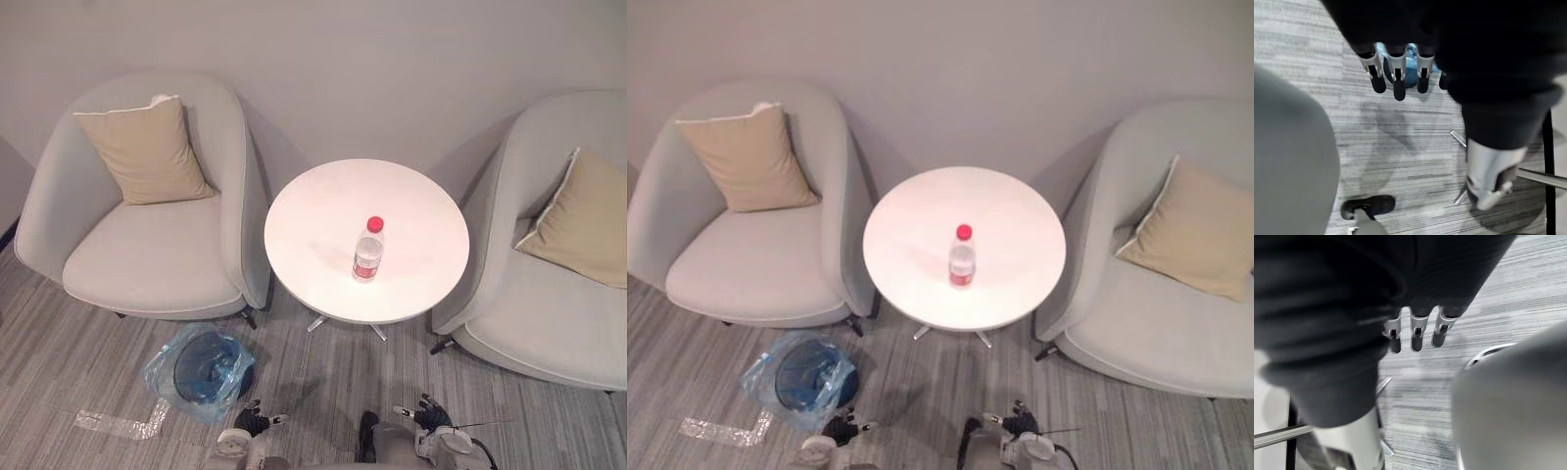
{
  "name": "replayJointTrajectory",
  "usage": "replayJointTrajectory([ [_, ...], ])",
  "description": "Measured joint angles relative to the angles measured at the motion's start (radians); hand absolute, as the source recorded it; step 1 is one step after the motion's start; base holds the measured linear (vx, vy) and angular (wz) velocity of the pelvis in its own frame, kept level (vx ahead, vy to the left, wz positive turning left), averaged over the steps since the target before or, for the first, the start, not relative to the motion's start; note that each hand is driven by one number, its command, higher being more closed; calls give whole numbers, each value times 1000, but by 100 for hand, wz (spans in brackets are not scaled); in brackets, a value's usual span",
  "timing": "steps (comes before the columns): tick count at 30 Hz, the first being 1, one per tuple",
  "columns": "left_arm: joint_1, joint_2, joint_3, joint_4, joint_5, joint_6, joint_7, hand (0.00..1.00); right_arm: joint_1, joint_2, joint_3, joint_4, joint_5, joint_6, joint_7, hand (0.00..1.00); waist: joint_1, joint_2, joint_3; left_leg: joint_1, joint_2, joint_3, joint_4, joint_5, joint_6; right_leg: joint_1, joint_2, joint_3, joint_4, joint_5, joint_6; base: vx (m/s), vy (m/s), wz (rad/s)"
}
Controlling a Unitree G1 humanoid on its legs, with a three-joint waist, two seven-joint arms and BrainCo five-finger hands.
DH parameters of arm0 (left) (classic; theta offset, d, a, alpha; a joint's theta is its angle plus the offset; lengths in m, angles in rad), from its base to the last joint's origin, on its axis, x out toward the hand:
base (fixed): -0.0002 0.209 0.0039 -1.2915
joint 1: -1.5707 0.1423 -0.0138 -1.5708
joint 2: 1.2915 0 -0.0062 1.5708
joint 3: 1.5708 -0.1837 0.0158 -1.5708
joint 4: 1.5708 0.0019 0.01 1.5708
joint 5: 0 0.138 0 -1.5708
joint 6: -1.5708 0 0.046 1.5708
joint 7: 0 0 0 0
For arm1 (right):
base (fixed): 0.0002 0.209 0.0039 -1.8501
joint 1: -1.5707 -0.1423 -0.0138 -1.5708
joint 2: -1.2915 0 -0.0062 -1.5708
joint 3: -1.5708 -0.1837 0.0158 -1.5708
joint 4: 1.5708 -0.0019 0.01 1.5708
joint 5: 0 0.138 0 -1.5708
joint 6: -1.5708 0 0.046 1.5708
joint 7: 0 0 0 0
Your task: Gather rubbish on tea table into small bin, then transfer packed bag to large trash can.
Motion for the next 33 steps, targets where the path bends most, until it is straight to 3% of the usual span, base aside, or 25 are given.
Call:
replayJointTrajectory([
  [1,2,2,20,-14,0,0,0,0,8,0,1,-4,8,0,-5,0,6,-10,7,-49,16,2,121,42,-20,25,-1,-8,-3,-16,-10,169,-89,7],
  [4,2,0,23,-25,-1,0,5,0,16,1,0,-7,37,0,-17,0,6,-12,10,-101,39,69,187,-41,20,95,-6,0,-33,-35,-13,168,-39,-9],
  [7,-3,1,20,-32,-1,-1,4,0,16,7,-2,-7,37,0,-23,0,8,-24,16,-142,-20,80,-7,-63,23,122,-37,26,-50,-37,11,146,74,-24],
  [8,-3,1,9,-30,-1,-1,4,0,18,7,-2,-7,37,0,-25,0,7,-23,17,-138,-45,75,-112,-42,27,128,-44,38,-52,-41,26,148,160,-31],
  [9,-1,-3,-15,-28,0,-1,5,0,22,-3,-1,-7,36,-1,-26,0,7,-2,5,-124,-62,39,-267,61,14,126,-34,55,-49,-48,47,164,202,-33],
  [10,-6,1,-27,-18,0,-1,2,0,16,-3,3,0,36,-1,-29,0,11,-7,10,-107,-78,45,-284,87,44,130,-35,83,-49,-55,65,199,226,-28],
  [11,-10,18,-40,-10,2,-1,2,0,17,9,12,2,30,-2,-28,0,9,-36,4,-82,-105,53,-319,89,55,146,-54,107,-78,-52,84,195,210,-16],
  [14,-13,42,-73,0,2,2,1,0,26,29,19,4,25,-4,-29,0,3,-68,-14,-60,-144,58,-355,87,70,168,-87,107,-118,-48,95,164,135,3],
  [17,-10,48,-92,9,4,2,2,0,28,31,19,5,23,-5,-31,0,3,-70,-18,-15,-167,57,-404,97,85,206,-103,110,-142,-49,97,140,63,9],
  [33,4,50,-134,27,64,1,27,0,49,18,56,-45,-56,-29,-132,0,0,-51,-39,55,-117,53,-540,145,59,234,-34,147,-222,-8,70,34,-57,-6],
])
